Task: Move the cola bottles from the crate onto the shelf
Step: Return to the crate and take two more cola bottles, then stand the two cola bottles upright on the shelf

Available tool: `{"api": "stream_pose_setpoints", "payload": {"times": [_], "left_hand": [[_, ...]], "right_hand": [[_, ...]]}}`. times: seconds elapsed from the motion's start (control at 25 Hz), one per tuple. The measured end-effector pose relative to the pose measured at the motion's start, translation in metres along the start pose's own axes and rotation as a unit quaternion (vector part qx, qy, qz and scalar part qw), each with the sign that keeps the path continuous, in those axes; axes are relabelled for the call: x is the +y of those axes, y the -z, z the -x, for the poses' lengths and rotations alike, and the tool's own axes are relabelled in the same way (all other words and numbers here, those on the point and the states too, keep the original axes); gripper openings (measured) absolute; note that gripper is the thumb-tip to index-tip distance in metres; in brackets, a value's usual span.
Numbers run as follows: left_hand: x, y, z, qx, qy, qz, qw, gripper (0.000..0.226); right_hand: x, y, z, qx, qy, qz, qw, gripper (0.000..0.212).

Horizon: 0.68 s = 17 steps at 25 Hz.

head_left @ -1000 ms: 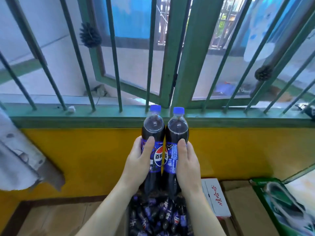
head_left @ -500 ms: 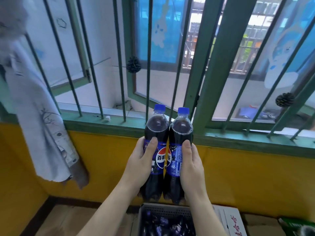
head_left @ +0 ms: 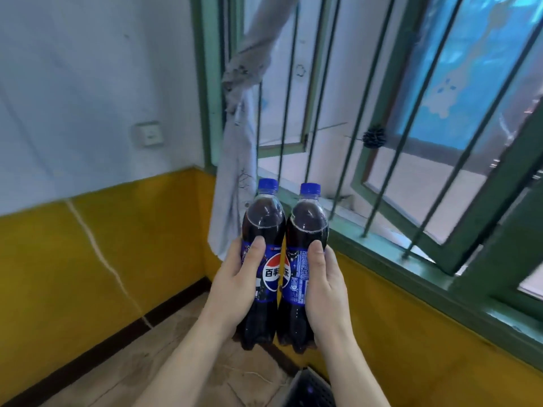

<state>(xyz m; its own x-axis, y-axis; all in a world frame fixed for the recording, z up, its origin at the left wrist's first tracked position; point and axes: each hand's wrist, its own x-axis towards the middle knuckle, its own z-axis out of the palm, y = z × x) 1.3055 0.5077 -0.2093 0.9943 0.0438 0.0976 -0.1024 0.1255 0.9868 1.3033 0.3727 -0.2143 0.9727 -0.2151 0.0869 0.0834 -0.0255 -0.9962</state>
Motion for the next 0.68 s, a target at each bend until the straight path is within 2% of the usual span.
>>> {"api": "stream_pose_setpoints", "payload": {"times": [0.04,0.08,0.16,0.24,0.4,0.52,0.68], "left_hand": [[0.002,0.01,0.009,0.025,-0.003,0.006,1.0,0.041],[0.003,0.023,0.019,0.054,-0.005,0.008,0.998,0.039],[0.009,0.049,0.042,0.105,-0.014,0.004,0.994,0.034],[0.017,0.073,0.065,0.148,-0.02,0.001,0.989,0.032],[0.033,0.125,0.12,0.232,-0.048,-0.012,0.971,0.039],[0.044,0.161,0.164,0.291,-0.061,-0.016,0.954,0.043],[0.058,0.2,0.231,0.377,-0.075,-0.014,0.923,0.039]], "right_hand": [[-0.002,-0.01,0.005,-0.025,-0.003,-0.008,1.0,0.021],[-0.006,-0.023,0.013,-0.058,-0.002,-0.015,0.998,0.009],[-0.005,-0.048,0.029,-0.12,0.01,-0.029,0.992,0.012],[-0.004,-0.071,0.045,-0.167,0.012,-0.04,0.985,0.026],[-0.016,-0.123,0.091,-0.27,0.016,-0.054,0.961,0.01],[-0.02,-0.157,0.132,-0.338,0.027,-0.062,0.939,0.033],[-0.024,-0.198,0.194,-0.412,0.03,-0.063,0.908,0.028]]}}
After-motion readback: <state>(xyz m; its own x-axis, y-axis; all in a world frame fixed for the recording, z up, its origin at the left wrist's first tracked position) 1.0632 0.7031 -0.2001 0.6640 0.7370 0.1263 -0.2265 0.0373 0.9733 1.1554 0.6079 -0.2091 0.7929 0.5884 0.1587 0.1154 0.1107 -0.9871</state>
